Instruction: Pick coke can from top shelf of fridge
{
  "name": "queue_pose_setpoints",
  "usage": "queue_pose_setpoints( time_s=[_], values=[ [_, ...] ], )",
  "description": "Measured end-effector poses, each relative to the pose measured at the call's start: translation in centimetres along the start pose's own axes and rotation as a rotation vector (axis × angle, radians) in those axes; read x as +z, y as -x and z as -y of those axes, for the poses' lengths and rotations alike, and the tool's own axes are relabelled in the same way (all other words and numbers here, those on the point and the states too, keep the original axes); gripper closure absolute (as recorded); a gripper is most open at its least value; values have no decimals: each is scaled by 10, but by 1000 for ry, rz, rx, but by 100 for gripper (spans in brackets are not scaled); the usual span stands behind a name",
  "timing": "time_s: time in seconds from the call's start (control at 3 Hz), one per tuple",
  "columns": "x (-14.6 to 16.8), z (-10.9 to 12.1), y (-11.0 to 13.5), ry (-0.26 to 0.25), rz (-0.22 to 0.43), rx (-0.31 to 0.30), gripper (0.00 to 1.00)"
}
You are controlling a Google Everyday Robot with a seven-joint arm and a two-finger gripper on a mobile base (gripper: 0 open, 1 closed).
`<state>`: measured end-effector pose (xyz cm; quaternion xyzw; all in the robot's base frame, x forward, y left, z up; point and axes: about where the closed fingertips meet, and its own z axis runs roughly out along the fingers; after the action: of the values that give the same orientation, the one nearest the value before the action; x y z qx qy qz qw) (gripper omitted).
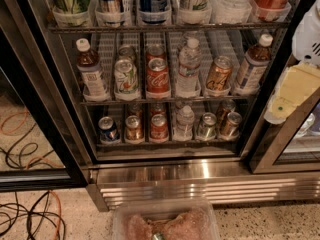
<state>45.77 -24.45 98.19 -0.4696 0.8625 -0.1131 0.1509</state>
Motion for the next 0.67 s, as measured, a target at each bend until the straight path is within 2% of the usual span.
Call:
queue_pose_setpoints(
  time_s=[0.33,0.67],
  values=[
    [-1,1,0,-7,-1,19,0],
    [1,-3,2,-23,47,71,0]
  ],
)
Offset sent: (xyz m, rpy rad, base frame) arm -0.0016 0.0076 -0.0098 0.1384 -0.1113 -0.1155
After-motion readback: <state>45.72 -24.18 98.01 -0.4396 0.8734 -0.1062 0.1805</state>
